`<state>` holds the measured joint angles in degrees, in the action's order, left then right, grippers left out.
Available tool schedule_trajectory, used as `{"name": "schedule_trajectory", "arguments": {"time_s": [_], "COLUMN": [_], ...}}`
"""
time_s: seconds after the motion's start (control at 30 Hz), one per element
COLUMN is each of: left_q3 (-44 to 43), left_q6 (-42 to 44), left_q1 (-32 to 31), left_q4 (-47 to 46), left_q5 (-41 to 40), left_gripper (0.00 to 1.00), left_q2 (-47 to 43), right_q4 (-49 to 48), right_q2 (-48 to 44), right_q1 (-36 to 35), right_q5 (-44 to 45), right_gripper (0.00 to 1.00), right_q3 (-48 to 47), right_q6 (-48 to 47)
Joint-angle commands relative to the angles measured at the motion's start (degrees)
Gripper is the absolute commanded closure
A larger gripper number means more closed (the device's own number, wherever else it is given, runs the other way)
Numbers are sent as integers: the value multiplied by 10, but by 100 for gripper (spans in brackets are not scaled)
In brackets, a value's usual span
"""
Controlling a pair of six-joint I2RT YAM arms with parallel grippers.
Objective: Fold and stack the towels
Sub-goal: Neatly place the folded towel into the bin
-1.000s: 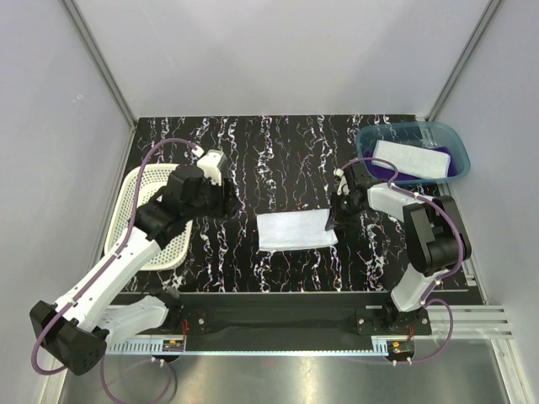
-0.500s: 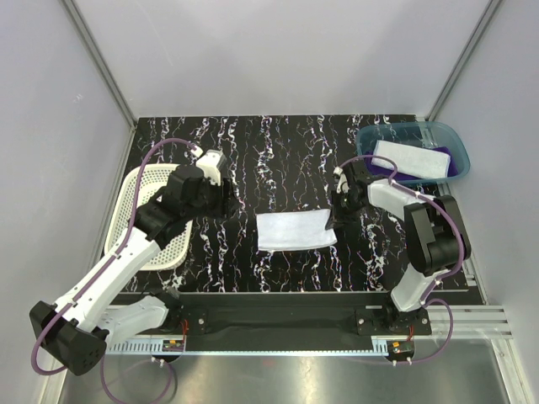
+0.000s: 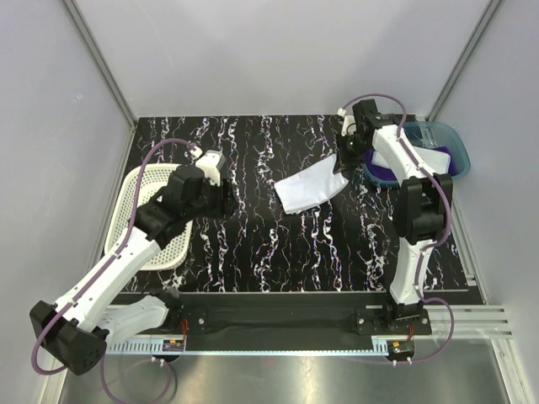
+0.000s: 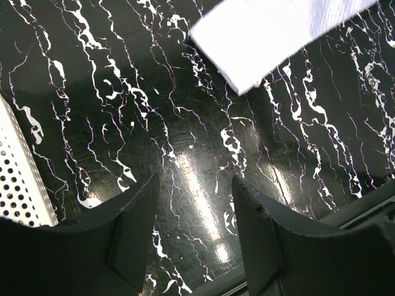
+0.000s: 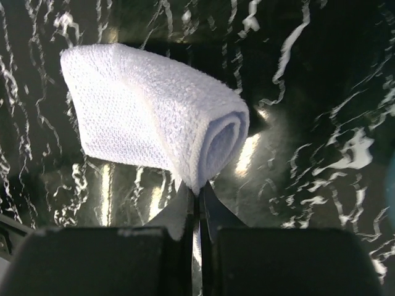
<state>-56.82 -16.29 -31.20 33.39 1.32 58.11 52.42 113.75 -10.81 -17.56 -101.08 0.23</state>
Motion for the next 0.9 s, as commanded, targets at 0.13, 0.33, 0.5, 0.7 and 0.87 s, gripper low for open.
{"name": "schedule_trajectory", "arguments": {"time_s": [0.13, 0.33, 0.5, 0.7, 0.87], "left_q3": [-3, -9, -12, -12, -15], "left_q6": [9, 15, 14, 19, 20], "left_q1": [1, 1, 4, 4, 4], "left_q4": [-16, -10, -13, -10, -10], "left_q5": [-5, -11, -7, -2, 6], "left_gripper": [44, 44, 44, 44, 44], "left_q2": [3, 17, 24, 31, 39], "right_q4": [129, 159, 151, 148, 145], "right_q2": [110, 168, 168, 169, 167], "right_q1": [75, 132, 173, 236, 294], "right_q5": [3, -32, -44, -44, -55], "right_gripper": [100, 100, 100, 100, 100], "right_q3": [-239, -332, -341, -353, -361], "right_q6": [-44, -37, -28, -17, -6]}}
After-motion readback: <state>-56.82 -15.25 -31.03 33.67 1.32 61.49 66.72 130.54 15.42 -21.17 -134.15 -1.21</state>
